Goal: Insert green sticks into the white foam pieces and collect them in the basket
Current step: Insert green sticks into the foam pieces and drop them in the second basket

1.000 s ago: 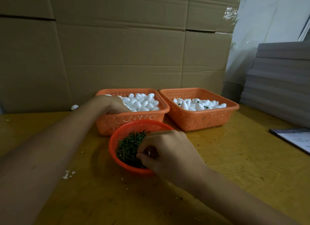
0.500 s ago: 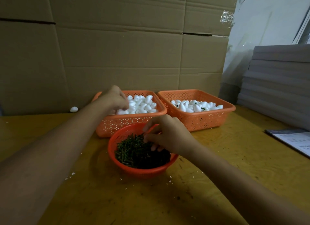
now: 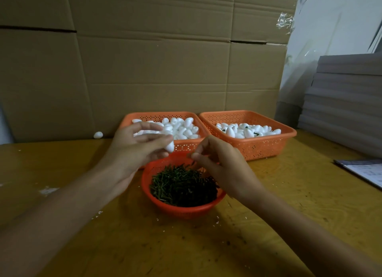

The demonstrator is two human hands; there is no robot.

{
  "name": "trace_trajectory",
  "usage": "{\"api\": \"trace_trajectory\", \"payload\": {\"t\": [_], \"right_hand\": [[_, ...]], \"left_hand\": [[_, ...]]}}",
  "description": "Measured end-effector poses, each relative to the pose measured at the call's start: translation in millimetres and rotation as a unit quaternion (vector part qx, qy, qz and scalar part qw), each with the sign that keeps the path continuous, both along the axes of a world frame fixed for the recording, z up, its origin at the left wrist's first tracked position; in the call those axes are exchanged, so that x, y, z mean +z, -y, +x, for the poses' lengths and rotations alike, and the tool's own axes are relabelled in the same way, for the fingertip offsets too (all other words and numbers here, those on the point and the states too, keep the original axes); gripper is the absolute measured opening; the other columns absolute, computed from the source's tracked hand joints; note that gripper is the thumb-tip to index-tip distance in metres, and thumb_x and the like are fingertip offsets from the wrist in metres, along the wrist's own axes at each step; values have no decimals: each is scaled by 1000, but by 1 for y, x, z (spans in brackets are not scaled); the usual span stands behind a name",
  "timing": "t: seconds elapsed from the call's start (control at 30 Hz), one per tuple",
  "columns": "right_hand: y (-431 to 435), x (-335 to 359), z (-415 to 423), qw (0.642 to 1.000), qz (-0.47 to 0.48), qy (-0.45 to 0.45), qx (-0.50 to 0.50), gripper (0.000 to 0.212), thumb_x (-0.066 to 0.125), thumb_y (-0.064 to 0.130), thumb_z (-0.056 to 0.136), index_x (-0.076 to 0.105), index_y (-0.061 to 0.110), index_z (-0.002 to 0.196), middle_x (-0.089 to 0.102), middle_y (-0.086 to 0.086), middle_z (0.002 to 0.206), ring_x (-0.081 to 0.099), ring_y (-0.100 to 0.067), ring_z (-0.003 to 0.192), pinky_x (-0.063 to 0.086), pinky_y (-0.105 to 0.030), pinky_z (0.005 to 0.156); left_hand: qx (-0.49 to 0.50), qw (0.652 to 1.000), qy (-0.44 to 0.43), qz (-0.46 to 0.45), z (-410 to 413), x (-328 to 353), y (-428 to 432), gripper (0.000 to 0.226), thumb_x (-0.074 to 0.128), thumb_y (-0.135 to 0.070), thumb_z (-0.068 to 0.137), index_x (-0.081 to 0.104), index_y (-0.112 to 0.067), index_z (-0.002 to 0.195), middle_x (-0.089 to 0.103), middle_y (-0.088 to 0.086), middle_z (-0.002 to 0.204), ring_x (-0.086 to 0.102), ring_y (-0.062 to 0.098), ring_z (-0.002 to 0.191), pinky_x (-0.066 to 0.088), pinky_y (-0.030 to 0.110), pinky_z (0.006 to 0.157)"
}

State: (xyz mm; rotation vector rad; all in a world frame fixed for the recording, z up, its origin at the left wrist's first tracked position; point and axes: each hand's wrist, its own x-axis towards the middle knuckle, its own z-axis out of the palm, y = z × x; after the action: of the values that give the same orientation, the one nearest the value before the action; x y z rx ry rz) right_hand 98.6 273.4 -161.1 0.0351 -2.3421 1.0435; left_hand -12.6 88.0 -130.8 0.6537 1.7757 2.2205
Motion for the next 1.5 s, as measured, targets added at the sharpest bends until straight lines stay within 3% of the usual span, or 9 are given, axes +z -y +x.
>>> {"api": "trace_trajectory", "payload": {"t": [0.17,0.3,0.53,0.7,0.87,0.97,1.23,1.4,1.5], "right_hand": [[8,-7,2,996,-61,-64,-12,13,68,27,101,61,19,94,71,2,78,68,-13,66,57,-33,62],[18,-21,4,996,-16,-85,-14,11,66,27,102,59,22,95,73,10,82,72,-12,72,57,-30,64],[20,-25,1,995,24,-90,-21,12,67,28,102,59,21,96,71,12,80,71,-10,71,57,-34,63],[21,-24,1,996,34,-79,-14,13,68,27,102,59,20,95,72,12,79,71,-10,71,55,-29,61],[24,-25,2,996,38,-85,-8,12,68,29,102,60,22,96,72,14,80,72,-10,72,56,-33,63],[26,-26,1,996,43,-79,-2,13,68,28,101,61,19,97,73,13,81,71,-11,72,56,-41,64],[26,-26,1,997,39,-73,-3,13,69,27,101,61,17,96,73,12,81,71,-9,74,56,-43,67],[27,-27,0,997,41,-71,4,13,68,26,101,61,17,96,73,11,81,71,-9,74,56,-43,68],[27,-27,-1,997,42,-70,2,14,69,27,101,61,17,96,73,12,80,71,-9,73,56,-43,67]], "left_hand": [[-27,992,-110,-55,18,-31,22,33,87,6,70,75,-9,98,82,4,104,78,16,100,59,17,80],[18,975,-216,-47,28,-58,31,24,87,5,71,80,-16,80,81,2,102,78,20,95,60,20,80],[52,945,-313,-80,37,-76,35,31,82,-34,79,68,-38,106,76,-10,113,73,11,107,57,20,88],[68,927,-365,-58,35,-75,33,22,80,-26,82,70,-28,100,71,-5,110,74,19,103,60,24,84],[72,941,-330,-37,37,-74,35,38,85,-31,74,68,-34,107,76,-7,108,75,16,99,58,20,78],[73,940,-330,-34,35,-78,36,28,88,-32,77,71,-34,99,76,-5,107,74,17,98,58,21,78],[72,916,-391,-51,33,-77,36,26,75,-38,88,78,-35,114,70,-6,114,69,22,112,59,27,87],[85,915,-391,-57,33,-80,35,48,83,-21,85,68,-32,129,66,-7,119,71,15,112,58,20,90],[78,933,-349,-34,31,-82,35,48,84,-7,79,67,-28,119,70,-3,115,73,16,106,59,23,89]]}}
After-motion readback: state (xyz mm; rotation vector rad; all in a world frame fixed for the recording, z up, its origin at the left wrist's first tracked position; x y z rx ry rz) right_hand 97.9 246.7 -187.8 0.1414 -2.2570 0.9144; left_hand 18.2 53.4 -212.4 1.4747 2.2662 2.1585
